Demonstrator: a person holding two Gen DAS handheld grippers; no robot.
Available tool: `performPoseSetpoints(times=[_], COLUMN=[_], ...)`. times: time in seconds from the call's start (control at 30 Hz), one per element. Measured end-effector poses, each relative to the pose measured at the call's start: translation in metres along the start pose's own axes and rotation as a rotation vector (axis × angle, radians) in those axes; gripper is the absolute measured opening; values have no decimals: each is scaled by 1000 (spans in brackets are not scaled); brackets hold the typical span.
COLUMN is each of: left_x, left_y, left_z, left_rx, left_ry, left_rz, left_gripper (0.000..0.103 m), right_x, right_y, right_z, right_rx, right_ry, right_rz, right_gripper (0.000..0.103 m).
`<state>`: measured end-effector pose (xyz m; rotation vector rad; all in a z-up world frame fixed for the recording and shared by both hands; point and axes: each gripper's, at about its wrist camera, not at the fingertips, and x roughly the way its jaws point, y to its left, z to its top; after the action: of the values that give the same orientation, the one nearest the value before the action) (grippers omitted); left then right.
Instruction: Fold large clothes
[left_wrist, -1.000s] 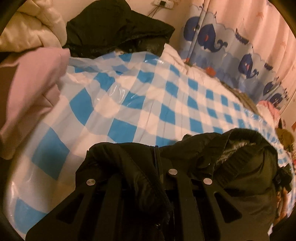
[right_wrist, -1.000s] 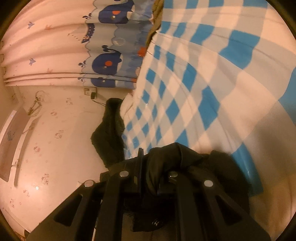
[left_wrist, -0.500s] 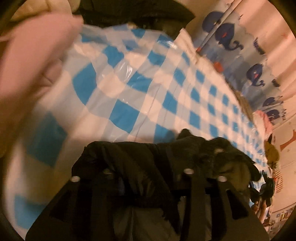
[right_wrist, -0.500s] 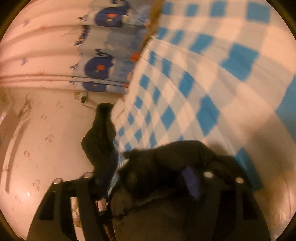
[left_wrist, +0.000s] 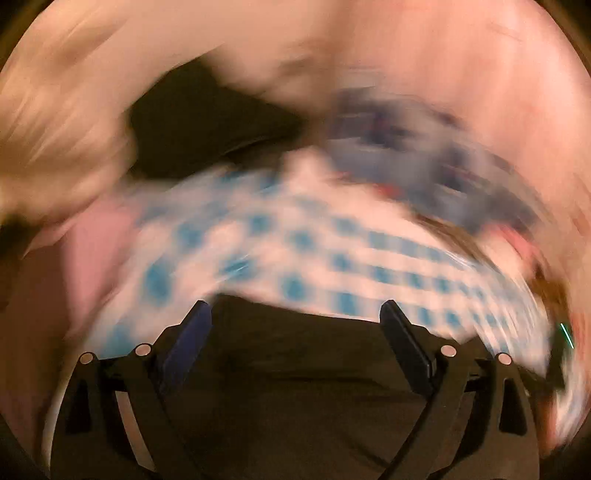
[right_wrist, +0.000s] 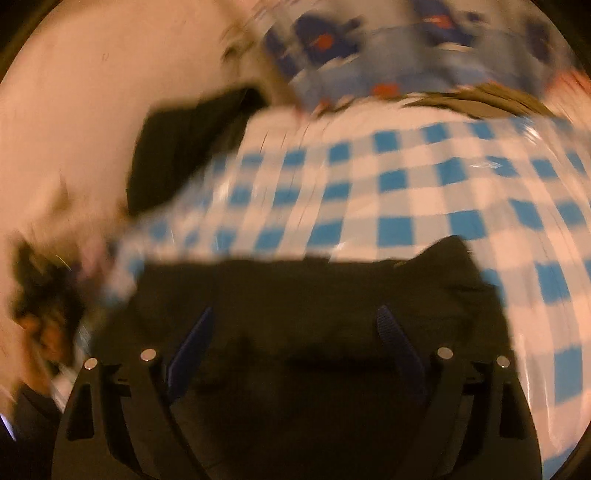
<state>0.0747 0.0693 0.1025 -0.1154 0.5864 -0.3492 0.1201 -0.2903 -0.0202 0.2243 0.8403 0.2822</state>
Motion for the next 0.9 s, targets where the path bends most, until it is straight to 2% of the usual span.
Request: performPoseSetpoints(times=[0.03, 0.1, 0.13, 0.2, 0.23, 0.3, 0.37, 0.43, 0.53, 0.57, 0.6, 0.63, 0.67, 0.7, 0.77, 0.83, 0.9], left_x=[5, 43, 59, 115, 136, 173, 192, 203, 211, 210, 204, 192, 168, 137, 76, 11, -25], left_y=[-20, -83, -97, -112, -108, -86, -71, -69, -65, -65, -67, -65, -59, -51, -29, 6, 35], left_z=[-4, -30, -39, -60, -62, -56, -51, -60, -72, -72, -71, -67, -58, -48, -34, -33, -43], left_rx=[81, 359, 418, 487, 465, 317, 232, 224, 226, 236, 246, 248, 242, 232, 205, 137, 74], left_ry=[24, 155, 205, 350, 391, 464, 486, 494, 504, 521, 536, 541, 515, 459, 358, 284, 279], left_rz=[-28, -74, -78, -9, 16, -5, -28, -42, -32, -18, 0, 17, 30, 34, 84, 165, 223], left_gripper=[90, 90, 90, 90, 90, 90, 90, 92, 93, 93, 93, 92, 92, 92, 92, 93, 93], right_x=[14, 45, 57, 77, 84, 95, 107, 118, 130, 130, 125, 110, 91, 54, -10, -65, -105], right_y=[5, 9, 8, -2, -9, -26, -42, -56, -57, -55, -53, -52, -52, -54, -63, -79, -102], right_z=[0, 1, 2, 8, 11, 17, 20, 18, 16, 17, 20, 22, 21, 18, 2, -28, -69], right_rx=[-21, -41, -35, 1, 27, 82, 140, 187, 172, 161, 146, 149, 152, 151, 156, 175, 228], right_ry=[33, 83, 101, 125, 131, 140, 159, 174, 208, 232, 280, 287, 264, 216, 151, 120, 128], right_rz=[-20, -54, -70, -96, -109, -105, -82, -53, -64, -65, -46, -7, 31, 68, 94, 77, 41], right_gripper=[86, 86, 86, 87, 87, 89, 91, 93, 96, 96, 95, 95, 95, 95, 95, 95, 96])
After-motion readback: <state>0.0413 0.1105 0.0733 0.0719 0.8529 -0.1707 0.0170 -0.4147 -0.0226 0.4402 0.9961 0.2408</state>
